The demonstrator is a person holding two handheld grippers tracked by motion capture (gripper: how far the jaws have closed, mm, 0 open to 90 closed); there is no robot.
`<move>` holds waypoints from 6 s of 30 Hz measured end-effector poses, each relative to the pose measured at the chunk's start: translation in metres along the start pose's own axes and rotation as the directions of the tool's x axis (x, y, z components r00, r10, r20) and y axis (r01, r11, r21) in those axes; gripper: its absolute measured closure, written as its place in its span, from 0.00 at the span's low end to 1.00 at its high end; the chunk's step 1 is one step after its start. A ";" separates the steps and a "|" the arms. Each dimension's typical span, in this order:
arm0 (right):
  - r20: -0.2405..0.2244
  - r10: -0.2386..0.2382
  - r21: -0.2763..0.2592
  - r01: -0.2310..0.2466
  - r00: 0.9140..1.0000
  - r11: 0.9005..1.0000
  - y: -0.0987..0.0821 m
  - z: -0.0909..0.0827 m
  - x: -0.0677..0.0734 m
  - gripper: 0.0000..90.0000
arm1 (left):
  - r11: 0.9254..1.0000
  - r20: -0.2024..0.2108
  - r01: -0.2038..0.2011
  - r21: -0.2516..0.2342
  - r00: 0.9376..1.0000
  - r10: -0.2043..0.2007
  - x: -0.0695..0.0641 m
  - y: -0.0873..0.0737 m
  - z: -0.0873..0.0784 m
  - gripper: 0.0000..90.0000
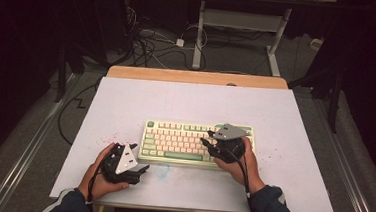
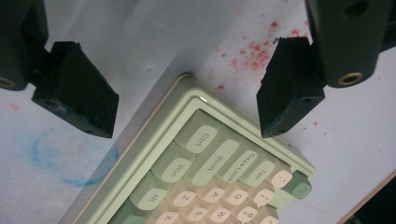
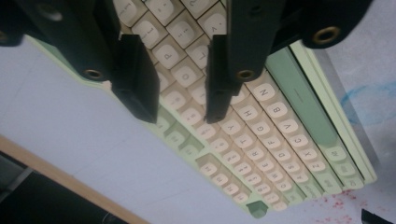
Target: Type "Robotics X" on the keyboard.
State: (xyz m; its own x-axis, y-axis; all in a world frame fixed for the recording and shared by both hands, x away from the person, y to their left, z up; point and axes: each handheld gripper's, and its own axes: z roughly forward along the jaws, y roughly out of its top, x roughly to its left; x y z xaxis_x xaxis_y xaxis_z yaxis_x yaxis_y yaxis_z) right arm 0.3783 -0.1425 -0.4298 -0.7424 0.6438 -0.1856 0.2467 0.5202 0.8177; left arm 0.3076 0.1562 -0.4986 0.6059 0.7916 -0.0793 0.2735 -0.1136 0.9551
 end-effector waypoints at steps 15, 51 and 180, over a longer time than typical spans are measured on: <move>0.105 0.014 -0.141 0.001 0.994 0.990 -0.026 -0.042 -0.002 0.28 | 1.000 -0.016 0.015 -0.006 1.000 -0.015 0.001 0.002 -0.001 0.22; 0.210 0.049 -0.156 -0.016 0.977 0.988 -0.086 -0.094 -0.013 0.26 | 0.986 0.013 0.157 0.064 0.987 -0.158 0.009 0.055 0.006 0.97; 0.014 0.011 -0.037 -0.010 1.000 0.999 -0.055 -0.063 0.002 1.00 | 0.993 -0.016 0.014 -0.120 1.000 -0.016 -0.002 0.021 0.002 0.21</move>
State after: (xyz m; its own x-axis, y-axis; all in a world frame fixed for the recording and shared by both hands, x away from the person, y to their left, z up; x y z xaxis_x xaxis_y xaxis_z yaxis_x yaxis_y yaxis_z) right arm 0.3237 -0.2052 -0.4409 -0.7311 0.6570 -0.1842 0.2309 0.4923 0.8392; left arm 0.3139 0.1509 -0.4791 0.5896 0.8026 -0.0905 0.1905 -0.0293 0.9813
